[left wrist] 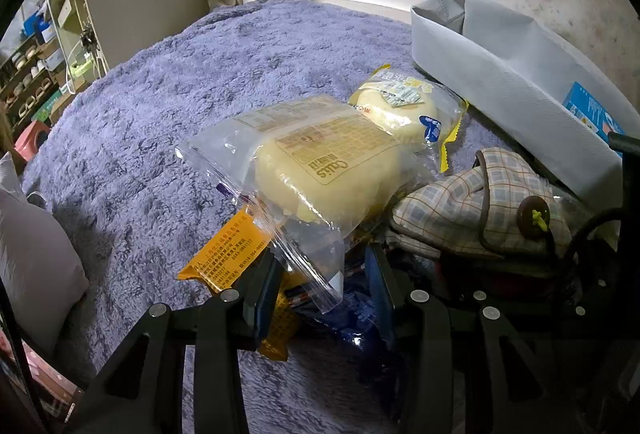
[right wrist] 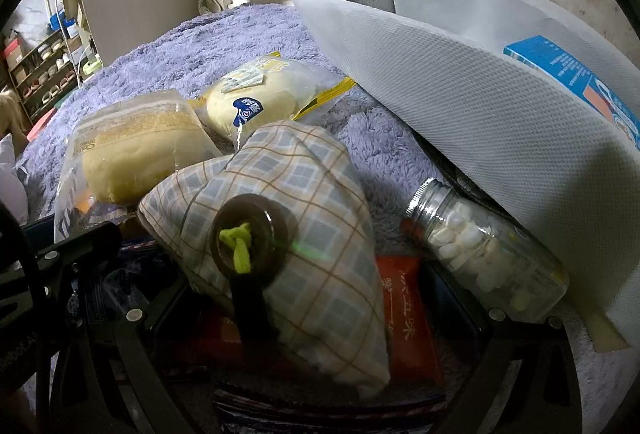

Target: Organize objects

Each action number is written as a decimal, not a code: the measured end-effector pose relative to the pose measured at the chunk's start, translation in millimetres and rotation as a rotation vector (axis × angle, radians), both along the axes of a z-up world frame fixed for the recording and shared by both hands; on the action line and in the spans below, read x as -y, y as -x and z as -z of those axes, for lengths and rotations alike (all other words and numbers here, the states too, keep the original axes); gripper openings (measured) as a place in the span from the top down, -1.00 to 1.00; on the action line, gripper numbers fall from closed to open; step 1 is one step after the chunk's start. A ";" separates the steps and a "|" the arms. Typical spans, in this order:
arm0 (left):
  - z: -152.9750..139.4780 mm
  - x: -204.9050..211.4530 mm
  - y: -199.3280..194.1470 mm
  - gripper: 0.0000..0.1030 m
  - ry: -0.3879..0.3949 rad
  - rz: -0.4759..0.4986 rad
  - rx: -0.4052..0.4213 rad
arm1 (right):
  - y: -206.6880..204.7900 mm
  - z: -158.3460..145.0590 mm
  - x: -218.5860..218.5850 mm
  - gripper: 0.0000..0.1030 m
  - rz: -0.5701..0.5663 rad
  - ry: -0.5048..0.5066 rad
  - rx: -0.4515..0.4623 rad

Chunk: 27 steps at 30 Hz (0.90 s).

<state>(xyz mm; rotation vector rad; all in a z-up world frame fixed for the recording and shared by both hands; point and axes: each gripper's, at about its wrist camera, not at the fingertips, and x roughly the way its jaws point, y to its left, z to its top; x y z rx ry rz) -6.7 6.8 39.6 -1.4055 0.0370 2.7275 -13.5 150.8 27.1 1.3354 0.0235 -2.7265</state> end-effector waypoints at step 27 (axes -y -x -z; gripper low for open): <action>0.5 -2.3 0.3 0.10 -0.004 -0.002 0.000 | -0.3 0.6 1.2 -1.00 0.000 0.000 -0.001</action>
